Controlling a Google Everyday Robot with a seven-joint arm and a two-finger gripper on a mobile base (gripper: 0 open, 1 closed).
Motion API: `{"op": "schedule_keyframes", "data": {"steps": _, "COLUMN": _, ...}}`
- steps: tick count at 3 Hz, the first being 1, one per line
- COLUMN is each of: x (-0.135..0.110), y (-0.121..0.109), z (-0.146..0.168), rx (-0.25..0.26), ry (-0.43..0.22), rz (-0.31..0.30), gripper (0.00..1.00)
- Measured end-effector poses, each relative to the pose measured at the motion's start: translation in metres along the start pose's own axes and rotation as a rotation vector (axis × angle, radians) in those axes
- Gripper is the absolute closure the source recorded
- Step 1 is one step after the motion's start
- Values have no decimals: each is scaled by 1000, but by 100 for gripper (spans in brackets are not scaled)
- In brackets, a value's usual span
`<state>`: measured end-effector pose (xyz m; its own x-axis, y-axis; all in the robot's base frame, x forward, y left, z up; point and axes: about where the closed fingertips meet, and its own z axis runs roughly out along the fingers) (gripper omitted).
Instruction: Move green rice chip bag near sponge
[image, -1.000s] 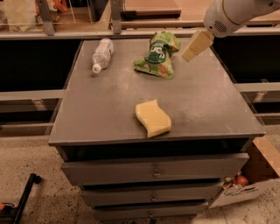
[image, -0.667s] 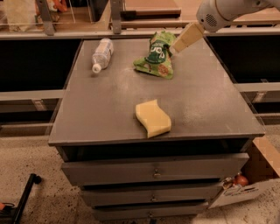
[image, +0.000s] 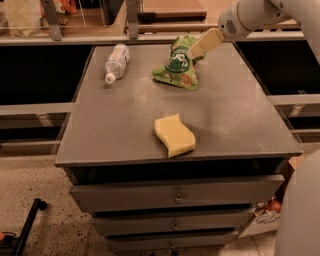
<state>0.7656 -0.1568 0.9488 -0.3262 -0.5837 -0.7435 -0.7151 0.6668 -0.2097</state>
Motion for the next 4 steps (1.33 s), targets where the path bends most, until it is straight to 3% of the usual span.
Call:
{"op": "schedule_keyframes", "data": {"steps": 2, "x": 7, "y": 8, "z": 45, "rx": -92, "ry": -25, "rz": 116, "gripper": 0}}
{"op": "schedule_keyframes", "data": {"steps": 4, "x": 7, "y": 19, "z": 68, "rx": -125, "ry": -14, "rz": 155, "gripper": 0}}
